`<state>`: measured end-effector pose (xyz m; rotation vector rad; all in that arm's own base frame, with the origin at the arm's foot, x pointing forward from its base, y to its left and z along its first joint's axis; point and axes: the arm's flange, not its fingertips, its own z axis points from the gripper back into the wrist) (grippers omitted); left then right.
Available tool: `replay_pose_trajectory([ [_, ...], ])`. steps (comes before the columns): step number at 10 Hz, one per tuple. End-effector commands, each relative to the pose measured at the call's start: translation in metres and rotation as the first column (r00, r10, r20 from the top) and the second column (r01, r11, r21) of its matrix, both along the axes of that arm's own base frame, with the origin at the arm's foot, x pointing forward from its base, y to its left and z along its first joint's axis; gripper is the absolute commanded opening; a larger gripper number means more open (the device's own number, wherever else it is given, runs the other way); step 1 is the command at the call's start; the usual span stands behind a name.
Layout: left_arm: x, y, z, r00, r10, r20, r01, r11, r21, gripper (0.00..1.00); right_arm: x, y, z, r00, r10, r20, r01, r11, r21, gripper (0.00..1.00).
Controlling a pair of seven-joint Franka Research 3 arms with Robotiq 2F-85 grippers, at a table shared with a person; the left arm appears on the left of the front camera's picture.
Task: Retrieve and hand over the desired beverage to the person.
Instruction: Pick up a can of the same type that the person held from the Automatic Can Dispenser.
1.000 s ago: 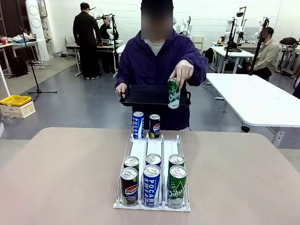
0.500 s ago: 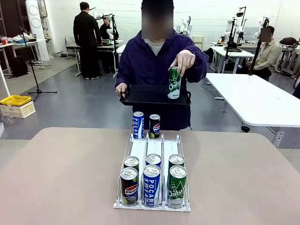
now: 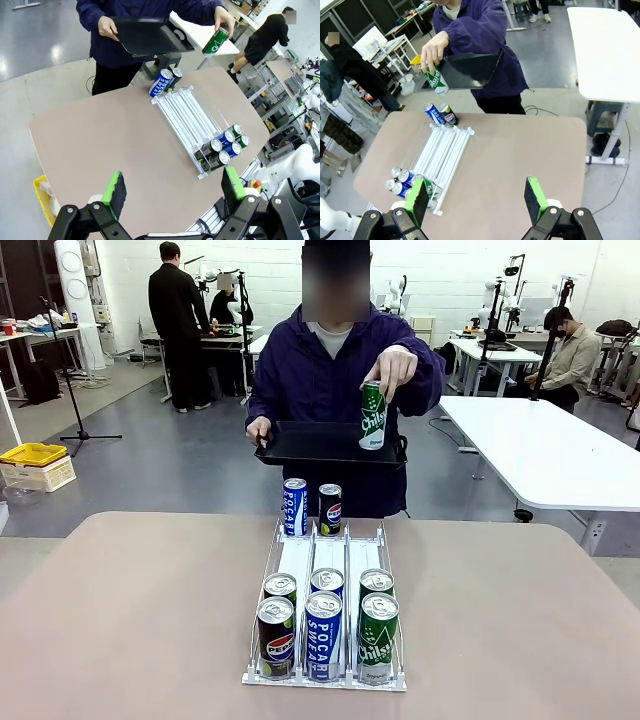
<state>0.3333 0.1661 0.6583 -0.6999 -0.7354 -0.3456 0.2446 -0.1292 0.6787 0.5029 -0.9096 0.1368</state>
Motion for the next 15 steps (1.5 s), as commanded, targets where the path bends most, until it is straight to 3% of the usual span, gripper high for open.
replay_pose_trajectory([
  [1, 0.0007, 0.0013, 0.001, 1.0, -0.016, 0.02, 0.016, 1.0, -0.003, 1.0, 0.0034, -0.0008, -0.0004, 1.0, 0.008, 0.01, -0.008, 1.0, 0.011, 1.0],
  [15, 0.0007, 0.0013, 0.001, 1.0, -0.016, 0.02, 0.016, 1.0, -0.003, 1.0, 0.0034, -0.0008, -0.0004, 1.0, 0.008, 0.01, -0.008, 1.0, 0.011, 1.0],
])
